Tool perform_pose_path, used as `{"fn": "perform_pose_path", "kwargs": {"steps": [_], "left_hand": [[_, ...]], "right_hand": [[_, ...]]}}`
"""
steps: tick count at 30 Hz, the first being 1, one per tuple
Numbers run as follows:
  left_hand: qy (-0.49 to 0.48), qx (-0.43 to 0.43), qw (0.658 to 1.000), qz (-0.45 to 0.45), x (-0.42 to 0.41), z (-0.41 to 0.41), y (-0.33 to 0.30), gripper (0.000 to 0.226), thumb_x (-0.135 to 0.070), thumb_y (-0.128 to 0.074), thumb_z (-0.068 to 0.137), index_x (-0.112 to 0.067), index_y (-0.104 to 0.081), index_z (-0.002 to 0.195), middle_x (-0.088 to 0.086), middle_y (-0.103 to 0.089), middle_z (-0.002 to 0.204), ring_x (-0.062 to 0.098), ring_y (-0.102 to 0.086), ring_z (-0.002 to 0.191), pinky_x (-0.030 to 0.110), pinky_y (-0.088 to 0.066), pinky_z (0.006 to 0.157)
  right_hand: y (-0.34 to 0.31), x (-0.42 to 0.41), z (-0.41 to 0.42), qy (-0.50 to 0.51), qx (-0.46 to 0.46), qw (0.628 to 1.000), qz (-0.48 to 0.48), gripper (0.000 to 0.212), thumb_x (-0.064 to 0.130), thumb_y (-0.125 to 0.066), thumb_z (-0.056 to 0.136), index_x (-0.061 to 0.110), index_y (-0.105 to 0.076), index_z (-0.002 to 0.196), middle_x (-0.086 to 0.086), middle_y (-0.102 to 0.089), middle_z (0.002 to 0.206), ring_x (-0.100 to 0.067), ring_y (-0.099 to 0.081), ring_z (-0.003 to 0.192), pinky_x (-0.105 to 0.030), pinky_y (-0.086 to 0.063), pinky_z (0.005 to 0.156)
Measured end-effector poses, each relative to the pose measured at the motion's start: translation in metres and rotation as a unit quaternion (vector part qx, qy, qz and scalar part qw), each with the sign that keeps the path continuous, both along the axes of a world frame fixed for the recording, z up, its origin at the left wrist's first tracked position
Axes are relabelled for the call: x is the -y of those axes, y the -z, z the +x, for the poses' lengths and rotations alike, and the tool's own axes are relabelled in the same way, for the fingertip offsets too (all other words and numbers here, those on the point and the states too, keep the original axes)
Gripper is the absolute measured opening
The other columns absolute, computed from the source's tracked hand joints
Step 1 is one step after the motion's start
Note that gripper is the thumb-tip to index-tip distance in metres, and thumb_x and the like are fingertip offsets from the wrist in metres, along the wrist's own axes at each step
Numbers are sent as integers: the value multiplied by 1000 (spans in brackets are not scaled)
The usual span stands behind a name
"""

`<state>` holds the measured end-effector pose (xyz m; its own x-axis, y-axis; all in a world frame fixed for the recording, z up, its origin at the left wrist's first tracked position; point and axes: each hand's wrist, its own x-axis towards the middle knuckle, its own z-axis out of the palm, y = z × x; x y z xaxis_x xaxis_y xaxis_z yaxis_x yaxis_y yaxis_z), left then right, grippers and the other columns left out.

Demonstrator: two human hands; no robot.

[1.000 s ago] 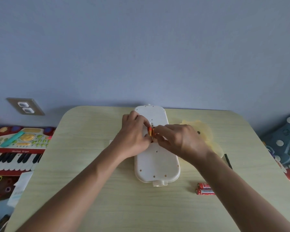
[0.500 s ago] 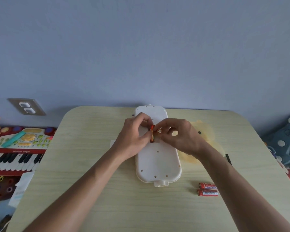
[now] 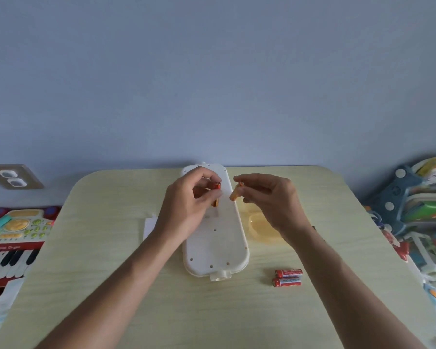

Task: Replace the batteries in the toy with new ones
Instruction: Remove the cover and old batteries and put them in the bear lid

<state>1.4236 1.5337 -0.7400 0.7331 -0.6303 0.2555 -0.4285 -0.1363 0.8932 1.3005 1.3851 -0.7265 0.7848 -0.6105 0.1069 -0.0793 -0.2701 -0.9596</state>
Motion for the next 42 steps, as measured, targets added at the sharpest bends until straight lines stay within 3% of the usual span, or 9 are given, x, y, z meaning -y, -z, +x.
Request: {"fn": "perform_pose_path", "kwargs": {"steps": [6,11,20,25,31,34,37,39,42], "left_hand": [[86,-43,994,54,35,-46,-11,19,-20,-84,76,-26,-68,85,-4,-75,79,8,-73,71,31,-60,74],[123,-14,987,105,52,-61,2,20,-15,-85,76,-21,-67,84,-5,-74,78,6,-73,71,34,-62,74],[149,181,955,184,58,-71,15,18,-26,-77,83,-17,-68,95,-1,-69,85,15,-65,81,29,-54,69],[121,266,935,199,59,-64,25,27,-42,-76,78,-20,-75,95,-5,-71,86,20,-51,92,35,-46,79],[77,295,926,221,57,-59,22,43,-54,-78,71,-27,-73,104,-7,-64,102,20,-49,105,32,-35,88],[62,266,925,265,55,-54,16,97,-73,-76,55,-34,-46,139,-5,-46,131,20,-36,129,37,-27,105],[93,237,894,369,54,-49,11,147,-84,-72,40,-29,1,155,2,-23,157,25,-9,149,45,-8,119],[109,239,874,408,57,-48,11,156,-84,-74,38,-25,13,154,5,-23,160,26,1,152,48,1,120],[111,243,868,418,64,-49,15,156,-79,-78,41,-19,10,155,7,-33,156,25,0,152,48,4,120]], "right_hand": [[-5,29,-58,63,-42,997,-33,14,8,-79,83,12,-74,96,-3,-80,77,-19,-75,69,-24,-58,60],[13,32,-79,57,-113,989,-76,10,10,-82,80,12,-74,88,2,-77,73,3,-66,58,-9,-45,50],[31,33,-81,27,-138,962,-234,14,22,-85,77,19,-78,89,8,-71,77,-8,-68,72,-15,-53,59],[38,33,-80,14,-126,944,-304,20,23,-83,79,17,-80,98,2,-70,80,-10,-66,72,-26,-57,70],[39,34,-78,4,-124,941,-314,17,19,-83,79,19,-81,96,6,-68,79,-7,-64,69,-19,-53,67],[27,44,-86,30,-90,967,-237,34,26,-86,75,26,-77,108,9,-70,99,-7,-65,85,-25,-56,72],[16,64,-99,-2,-181,963,-198,90,40,-89,66,39,-45,146,9,-51,144,-10,-47,130,-37,-46,106],[15,72,-104,-47,-259,948,-176,125,43,-92,60,40,-13,158,7,-32,159,-15,-26,146,-43,-32,116],[24,75,-101,-82,-293,937,-173,142,47,-93,56,31,4,159,4,-24,163,-20,-18,151,-53,-22,122]]}}
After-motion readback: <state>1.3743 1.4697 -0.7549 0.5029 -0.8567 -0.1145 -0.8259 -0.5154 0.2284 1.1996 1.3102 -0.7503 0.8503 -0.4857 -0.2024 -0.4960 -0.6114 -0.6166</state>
